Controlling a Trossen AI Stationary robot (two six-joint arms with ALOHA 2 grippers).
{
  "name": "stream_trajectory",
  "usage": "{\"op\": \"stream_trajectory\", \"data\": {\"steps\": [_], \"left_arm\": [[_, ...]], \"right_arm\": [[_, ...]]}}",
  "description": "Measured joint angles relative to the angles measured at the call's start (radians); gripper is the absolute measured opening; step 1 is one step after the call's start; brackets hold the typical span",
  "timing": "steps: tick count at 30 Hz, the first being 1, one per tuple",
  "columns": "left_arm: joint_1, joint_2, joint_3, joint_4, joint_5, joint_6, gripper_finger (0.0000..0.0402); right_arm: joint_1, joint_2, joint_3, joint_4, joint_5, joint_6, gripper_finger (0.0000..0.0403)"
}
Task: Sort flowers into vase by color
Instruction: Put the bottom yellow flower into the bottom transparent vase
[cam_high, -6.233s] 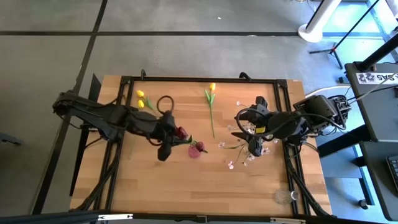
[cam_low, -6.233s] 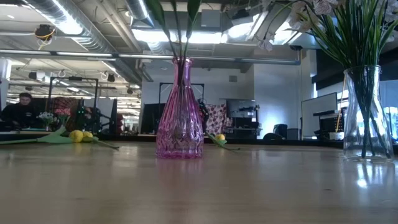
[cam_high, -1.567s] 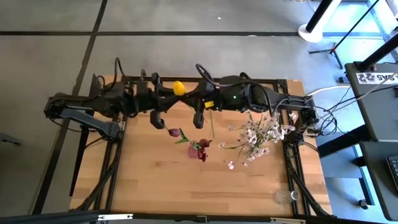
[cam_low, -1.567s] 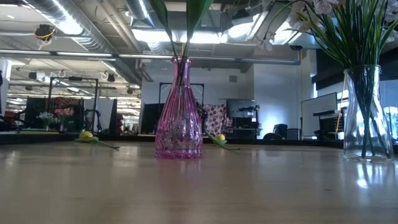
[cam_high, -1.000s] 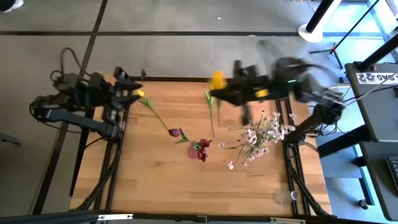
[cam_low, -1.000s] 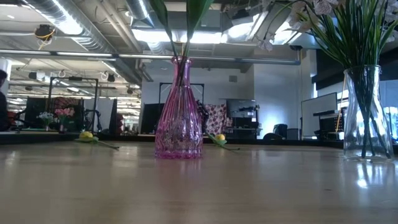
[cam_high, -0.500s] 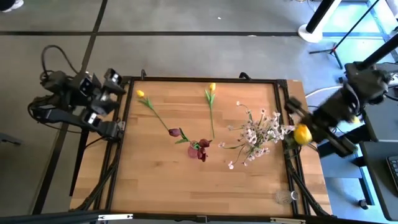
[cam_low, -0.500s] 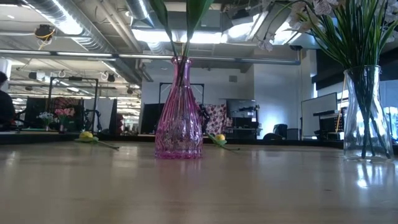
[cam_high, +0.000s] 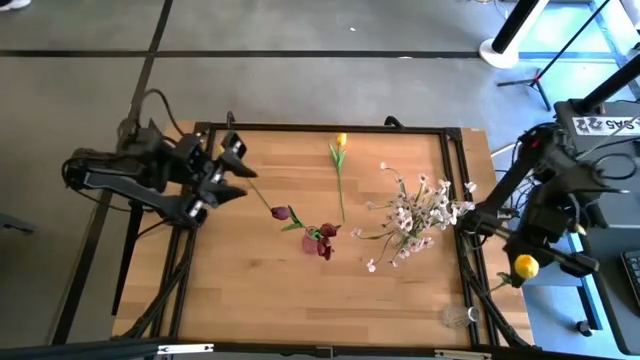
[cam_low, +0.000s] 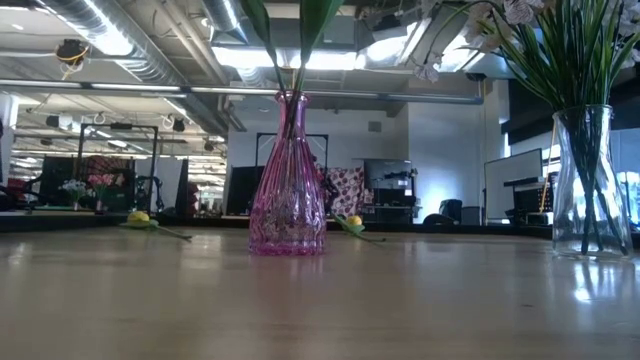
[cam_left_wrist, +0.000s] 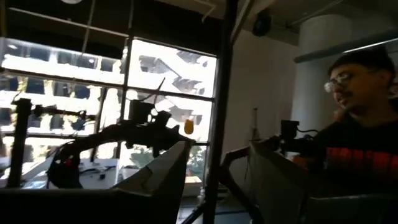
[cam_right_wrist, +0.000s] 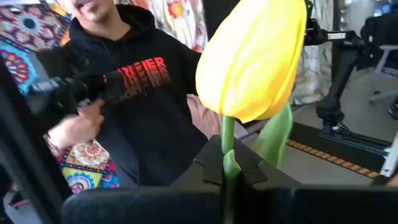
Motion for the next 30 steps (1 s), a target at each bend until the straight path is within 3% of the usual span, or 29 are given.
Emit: {"op": "stream_trajectory", "data": {"steps": [5, 10, 17, 22, 26, 30], "left_arm": [[0.001, 0.028, 0.000, 0.002, -0.106, -0.009, 0.0167], [0.001, 0.029, 0.000, 0.007, -0.151, -0.036, 0.0167], [0.001, 0.029, 0.000, 0.007, -0.232, -0.121, 0.0167], [0.001, 0.029, 0.000, 0.024, -0.233, -0.132, 0.0167], [0.002, 0.028, 0.000, 0.060, -0.233, -0.134, 0.0167], [0.002, 0.028, 0.000, 0.064, -0.258, -0.133, 0.0167]], "right_arm": [[0.096, -0.128, -0.260, 0.196, 0.022, 0.003, 0.0000], [0.168, -0.167, -0.372, 0.282, 0.075, -0.014, 0.0000], [0.240, -0.112, -0.394, 0.303, 0.101, -0.089, 0.0000], [0.272, -0.067, -0.395, 0.305, 0.140, -0.098, 0.0000], [0.293, -0.064, -0.395, 0.235, 0.156, 0.022, 0.0020], [0.292, -0.064, -0.394, 0.120, 0.178, 0.126, 0.0063]]}}
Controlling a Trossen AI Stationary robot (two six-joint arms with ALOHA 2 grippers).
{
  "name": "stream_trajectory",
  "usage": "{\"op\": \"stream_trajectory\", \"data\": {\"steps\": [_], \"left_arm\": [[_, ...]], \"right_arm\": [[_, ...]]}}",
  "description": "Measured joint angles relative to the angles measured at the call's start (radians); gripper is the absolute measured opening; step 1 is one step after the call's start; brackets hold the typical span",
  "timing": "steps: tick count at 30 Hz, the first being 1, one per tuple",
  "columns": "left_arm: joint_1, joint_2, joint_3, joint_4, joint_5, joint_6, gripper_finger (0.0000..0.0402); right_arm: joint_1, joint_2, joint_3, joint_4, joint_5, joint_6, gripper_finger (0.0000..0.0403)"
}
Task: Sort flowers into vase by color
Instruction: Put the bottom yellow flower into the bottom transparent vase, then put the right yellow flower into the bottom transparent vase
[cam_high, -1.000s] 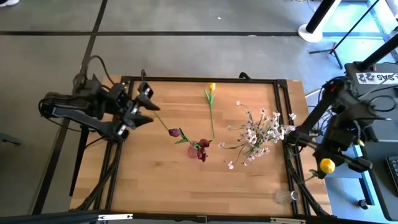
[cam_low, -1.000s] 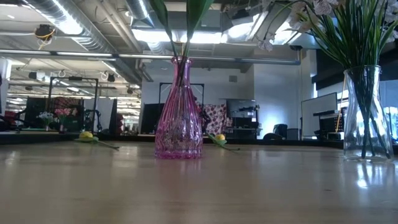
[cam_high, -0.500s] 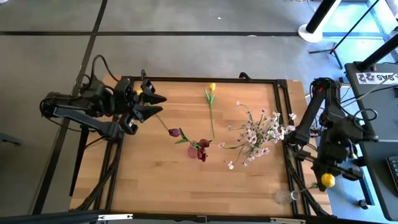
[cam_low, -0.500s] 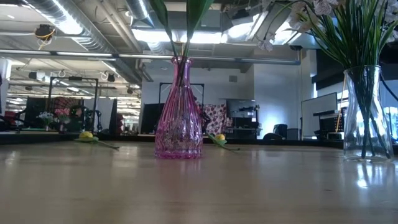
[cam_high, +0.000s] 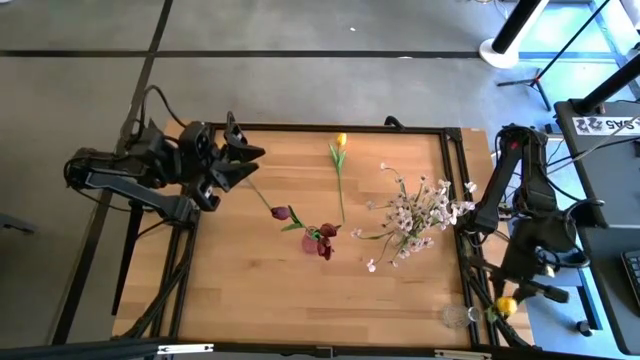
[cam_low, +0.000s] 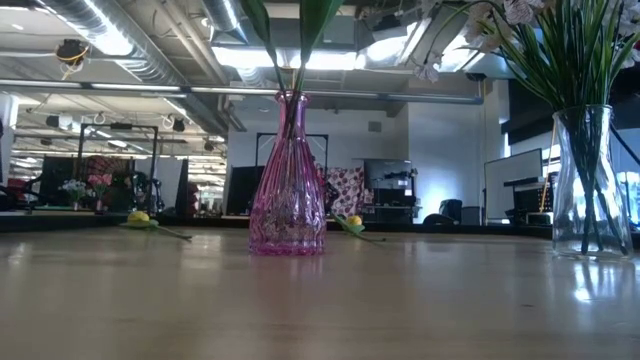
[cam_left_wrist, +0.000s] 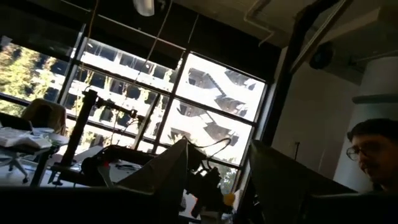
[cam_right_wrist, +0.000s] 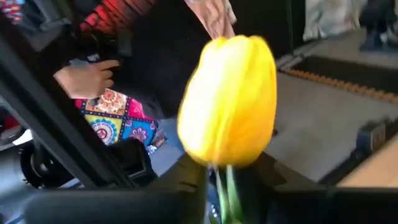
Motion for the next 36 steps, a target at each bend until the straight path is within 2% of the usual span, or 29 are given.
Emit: {"op": "stream_trajectory", "data": {"steps": [7, 15, 18, 27, 31, 36], "left_arm": [[0.000, 0.000, 0.000, 0.001, -0.071, 0.001, 0.0167], [0.000, 0.006, 0.000, -0.031, -0.333, 0.002, 0.0167], [0.000, 0.012, 0.000, -0.039, -0.381, -0.002, 0.0167], [0.000, 0.059, 0.000, -0.039, -0.371, -0.056, 0.0167], [0.022, 0.080, 0.001, -0.044, -0.442, -0.024, 0.0167], [0.073, 0.078, 0.000, -0.050, -0.570, 0.003, 0.0167]], "right_arm": [[0.000, 0.001, 0.024, -0.107, -0.065, 0.153, 0.0155], [-0.001, 0.022, 0.175, -0.462, -0.083, 0.367, 0.0215], [0.000, 0.027, 0.199, -0.558, -0.114, 0.437, 0.0224], [-0.001, 0.058, 0.328, -0.881, -0.133, 0.603, 0.0219], [-0.001, 0.096, 0.431, -0.994, -0.146, 0.633, 0.0215], [-0.001, 0.118, 0.578, -1.161, 0.003, 0.636, 0.0214]]}}
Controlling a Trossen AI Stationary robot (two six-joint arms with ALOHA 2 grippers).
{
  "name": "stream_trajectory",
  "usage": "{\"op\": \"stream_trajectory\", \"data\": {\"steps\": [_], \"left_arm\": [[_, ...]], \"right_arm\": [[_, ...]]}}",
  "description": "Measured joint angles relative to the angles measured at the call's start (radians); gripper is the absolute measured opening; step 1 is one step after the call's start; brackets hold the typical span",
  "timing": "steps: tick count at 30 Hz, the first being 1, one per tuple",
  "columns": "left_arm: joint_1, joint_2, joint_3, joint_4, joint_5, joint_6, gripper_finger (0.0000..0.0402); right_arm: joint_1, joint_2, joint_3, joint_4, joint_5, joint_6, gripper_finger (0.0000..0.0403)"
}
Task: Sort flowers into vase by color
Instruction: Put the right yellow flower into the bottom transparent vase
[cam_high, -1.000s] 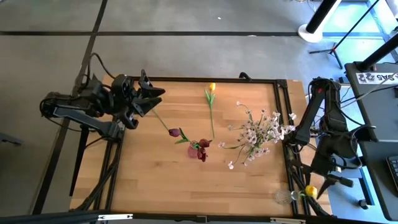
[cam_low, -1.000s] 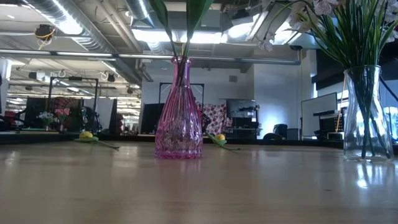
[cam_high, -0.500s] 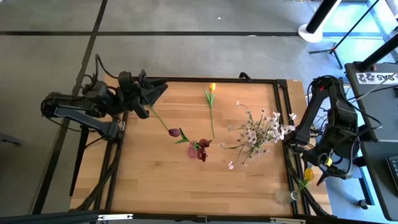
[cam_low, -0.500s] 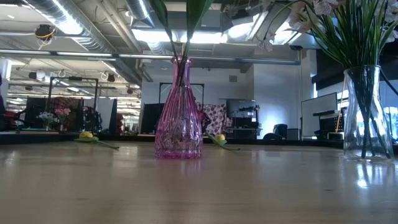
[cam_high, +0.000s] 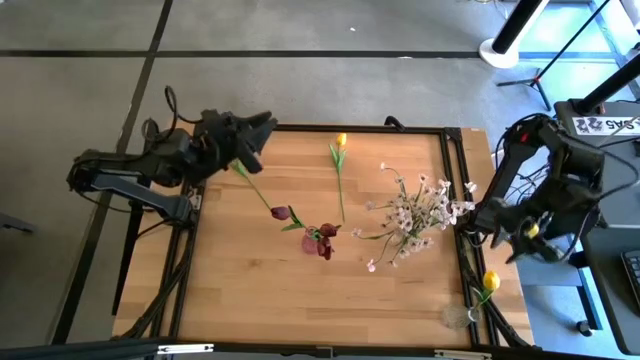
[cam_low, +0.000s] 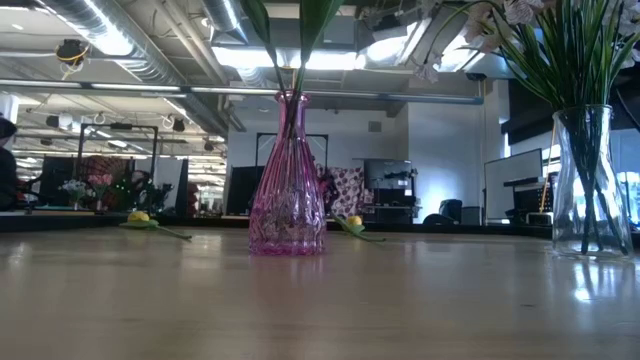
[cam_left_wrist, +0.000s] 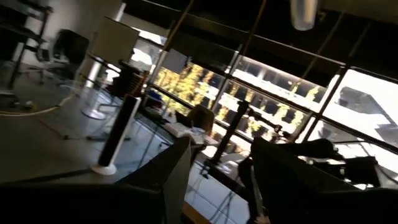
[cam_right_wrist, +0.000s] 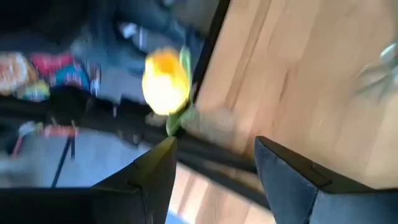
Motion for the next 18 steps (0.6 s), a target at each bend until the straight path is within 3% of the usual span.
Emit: {"op": "stream_trajectory", "data": {"steps": [5, 11, 16, 18], "left_arm": [[0.024, -0.023, 0.000, -0.108, -0.075, -0.010, 0.0167], [0.089, -0.027, 0.000, -0.332, -0.106, -0.183, 0.0167], [0.197, -0.028, 0.000, -0.516, -0.063, -0.243, 0.0167], [0.238, -0.028, 0.000, -0.548, -0.049, -0.233, 0.0167]], "right_arm": [[0.000, -0.007, 0.137, -0.008, 0.162, -0.031, 0.0214], [0.000, -0.010, 0.273, -0.011, 0.691, -0.080, 0.0214], [0.000, -0.009, 0.335, -0.013, 1.067, -0.091, 0.0214], [0.000, -0.009, 0.364, -0.022, 1.165, -0.092, 0.0214]]}}
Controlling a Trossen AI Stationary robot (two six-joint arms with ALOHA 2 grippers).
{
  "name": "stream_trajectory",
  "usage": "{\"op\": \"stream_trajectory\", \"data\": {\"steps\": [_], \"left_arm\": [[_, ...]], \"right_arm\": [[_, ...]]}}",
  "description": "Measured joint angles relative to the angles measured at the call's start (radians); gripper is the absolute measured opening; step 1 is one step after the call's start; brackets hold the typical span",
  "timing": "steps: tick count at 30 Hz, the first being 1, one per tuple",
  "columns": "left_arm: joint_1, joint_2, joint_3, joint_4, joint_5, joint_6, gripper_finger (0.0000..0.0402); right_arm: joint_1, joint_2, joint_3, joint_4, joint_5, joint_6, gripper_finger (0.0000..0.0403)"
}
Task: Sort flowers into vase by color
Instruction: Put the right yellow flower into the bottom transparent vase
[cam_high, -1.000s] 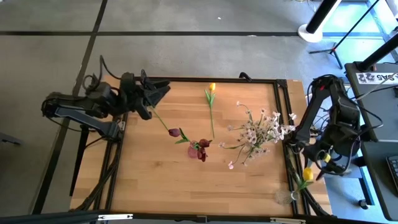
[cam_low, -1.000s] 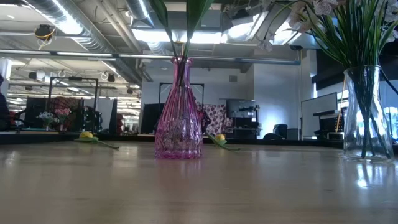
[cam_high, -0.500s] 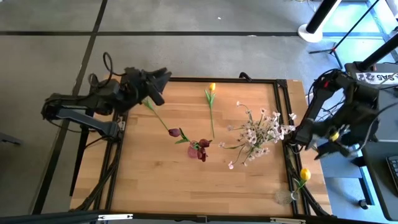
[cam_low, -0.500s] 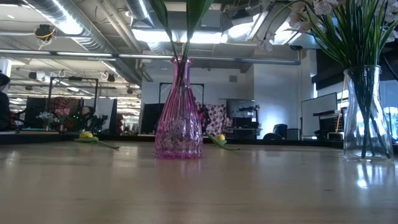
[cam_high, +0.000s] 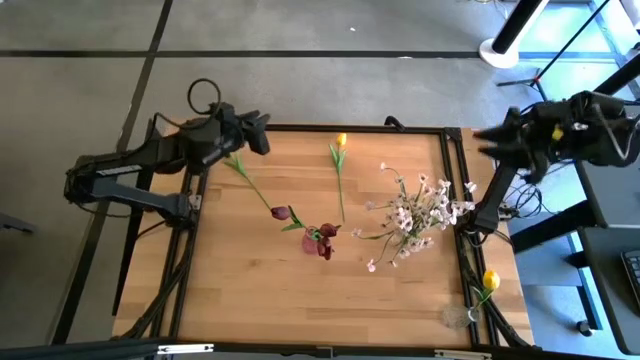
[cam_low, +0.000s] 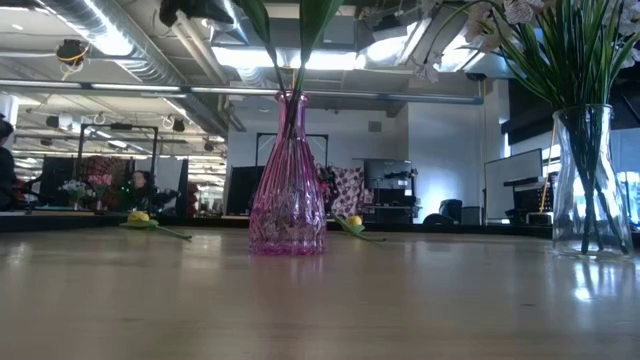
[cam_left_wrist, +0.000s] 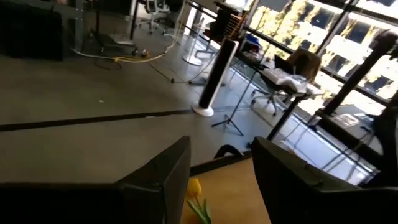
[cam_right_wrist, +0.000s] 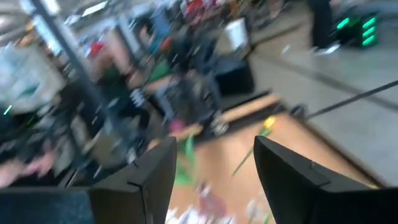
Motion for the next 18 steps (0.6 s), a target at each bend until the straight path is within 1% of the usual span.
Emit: {"op": "stream_trajectory", "data": {"steps": [4, 8, 13, 18], "left_arm": [[0.070, -0.001, 0.000, -0.004, 0.051, 0.046, 0.0167], [0.124, -0.001, 0.000, -0.005, 0.129, 0.094, 0.0167], [0.184, 0.000, 0.000, 0.003, 0.153, 0.128, 0.0167], [0.223, 0.001, 0.000, 0.026, 0.189, 0.128, 0.0167]], "right_arm": [[0.000, 0.000, 0.023, -0.009, 0.154, -0.027, 0.0214], [0.000, 0.001, 0.004, 0.002, 0.254, -0.025, 0.0214], [-0.008, 0.003, -0.056, 0.062, 0.268, -0.025, 0.0214], [-0.092, 0.024, -0.130, 0.164, 0.273, -0.030, 0.0214]]}}
